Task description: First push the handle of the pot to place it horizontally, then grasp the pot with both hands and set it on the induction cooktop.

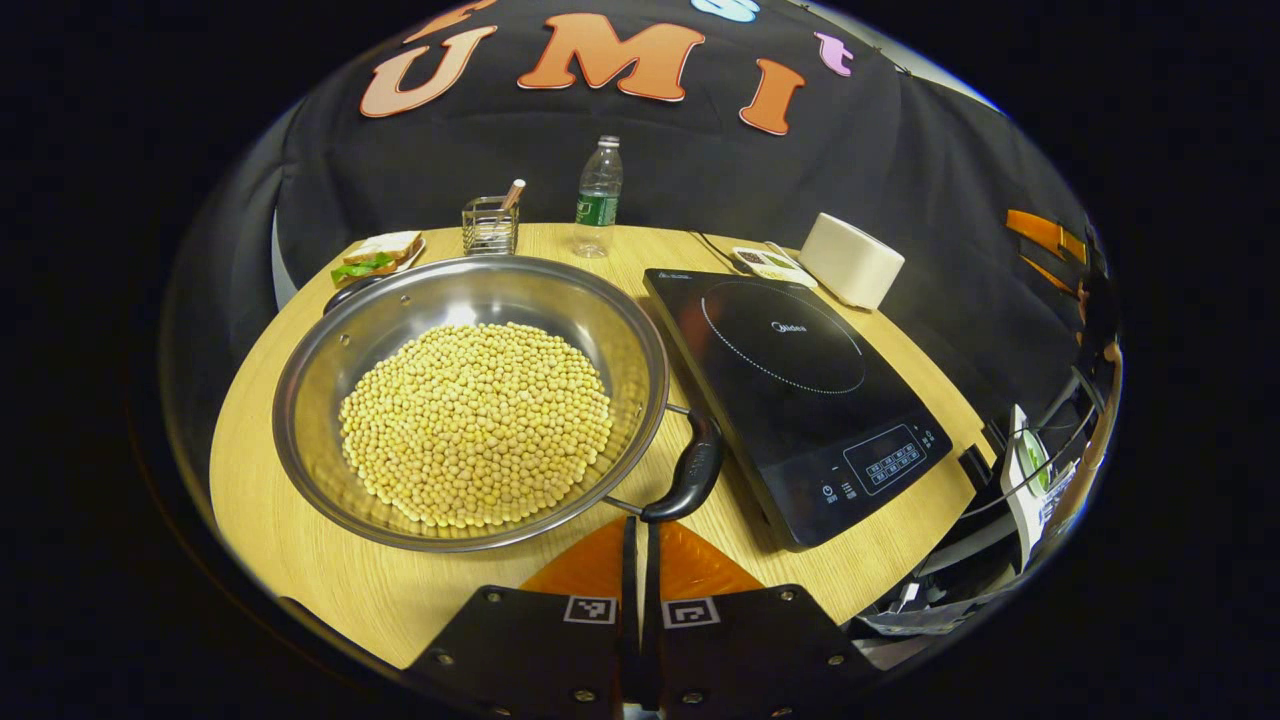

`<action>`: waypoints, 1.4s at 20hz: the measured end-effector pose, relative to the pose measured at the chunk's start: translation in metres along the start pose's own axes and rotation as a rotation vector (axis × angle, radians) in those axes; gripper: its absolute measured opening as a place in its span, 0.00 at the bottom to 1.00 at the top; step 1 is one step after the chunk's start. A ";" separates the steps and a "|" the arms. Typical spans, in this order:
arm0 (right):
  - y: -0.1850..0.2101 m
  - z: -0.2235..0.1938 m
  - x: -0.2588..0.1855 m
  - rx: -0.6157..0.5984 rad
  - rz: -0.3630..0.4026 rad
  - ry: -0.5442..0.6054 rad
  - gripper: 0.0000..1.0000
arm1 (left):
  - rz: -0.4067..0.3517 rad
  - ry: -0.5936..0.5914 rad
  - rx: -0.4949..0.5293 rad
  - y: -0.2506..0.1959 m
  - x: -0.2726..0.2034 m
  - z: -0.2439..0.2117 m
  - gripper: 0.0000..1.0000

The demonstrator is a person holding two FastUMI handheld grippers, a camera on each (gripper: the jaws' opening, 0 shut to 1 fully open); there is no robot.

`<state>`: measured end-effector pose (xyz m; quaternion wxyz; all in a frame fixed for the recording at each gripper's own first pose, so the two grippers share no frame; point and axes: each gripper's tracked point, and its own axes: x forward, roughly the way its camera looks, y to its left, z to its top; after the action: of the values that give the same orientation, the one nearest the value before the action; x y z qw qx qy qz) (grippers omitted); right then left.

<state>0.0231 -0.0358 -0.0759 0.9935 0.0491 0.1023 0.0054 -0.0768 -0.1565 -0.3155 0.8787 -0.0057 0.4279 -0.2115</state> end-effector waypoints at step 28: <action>-0.042 0.014 -0.018 -0.010 -0.058 -0.047 0.95 | -0.031 -0.003 -0.033 -0.028 0.071 0.051 0.01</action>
<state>0.0083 -0.0797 -0.0630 0.9956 0.0412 0.0802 -0.0241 -0.0095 -0.2175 -0.3313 0.8759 -0.0271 0.4297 -0.2180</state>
